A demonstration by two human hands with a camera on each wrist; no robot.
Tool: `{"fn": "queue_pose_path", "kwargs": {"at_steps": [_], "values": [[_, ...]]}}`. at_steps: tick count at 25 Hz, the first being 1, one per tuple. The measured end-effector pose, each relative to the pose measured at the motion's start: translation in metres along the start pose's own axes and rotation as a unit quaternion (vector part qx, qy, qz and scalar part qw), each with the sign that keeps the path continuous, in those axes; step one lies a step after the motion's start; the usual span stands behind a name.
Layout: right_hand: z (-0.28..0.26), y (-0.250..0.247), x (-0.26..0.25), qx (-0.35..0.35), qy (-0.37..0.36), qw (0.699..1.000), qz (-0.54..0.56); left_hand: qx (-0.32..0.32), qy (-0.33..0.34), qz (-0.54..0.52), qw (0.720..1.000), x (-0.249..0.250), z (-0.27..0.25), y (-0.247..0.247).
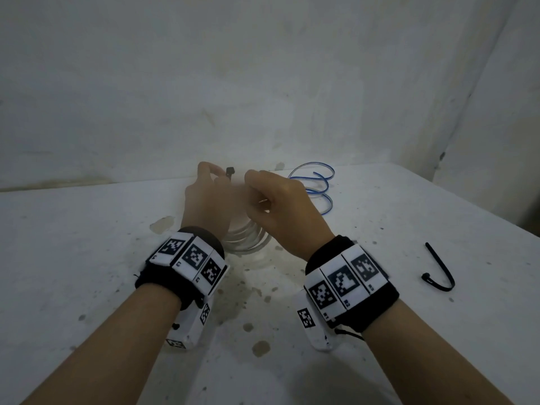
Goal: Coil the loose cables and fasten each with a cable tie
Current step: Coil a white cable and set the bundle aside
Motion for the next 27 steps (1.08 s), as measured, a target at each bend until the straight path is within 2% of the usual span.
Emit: {"fn": "queue_pose_path", "kwargs": {"at_steps": [2, 5, 11, 14, 16, 19, 24, 27], "values": [[-0.002, 0.002, -0.002, 0.006, -0.019, 1.0, -0.02, -0.017, 0.007, 0.014, 1.0, 0.001, -0.001, -0.001], [-0.005, 0.006, -0.004, -0.009, -0.011, 0.999, -0.035, -0.039, 0.019, 0.039, 0.998, 0.0, -0.001, -0.002], [-0.001, 0.004, -0.009, -0.009, 0.126, 0.99, 0.058, -0.125, 0.051, 0.006, 0.991, -0.001, -0.006, 0.0], [-0.001, 0.01, -0.011, 0.001, 0.167, 0.985, 0.05, -0.144, 0.055, 0.03, 0.988, 0.004, -0.011, 0.004], [0.001, 0.013, -0.009, -0.019, 0.189, 0.982, 0.015, -0.146, 0.046, 0.062, 0.986, 0.007, -0.012, 0.005], [0.002, 0.015, -0.009, -0.051, 0.182, 0.981, -0.046, -0.139, 0.034, 0.064, 0.988, 0.005, -0.01, 0.004], [0.003, 0.014, -0.007, -0.055, 0.15, 0.978, -0.135, -0.122, 0.036, 0.049, 0.991, 0.001, -0.007, 0.002], [0.005, 0.014, -0.006, -0.032, 0.142, 0.978, -0.146, -0.118, 0.033, 0.057, 0.991, 0.0, -0.005, -0.001]]}}
Point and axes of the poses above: each hand's wrist, its own z-axis towards the middle knuckle, its own y-axis out of the palm, x = y × z, the point moved 1 cm from there along z, towards the middle knuckle, and after that the axes turned 5 degrees about z, right-handed, at the moved point
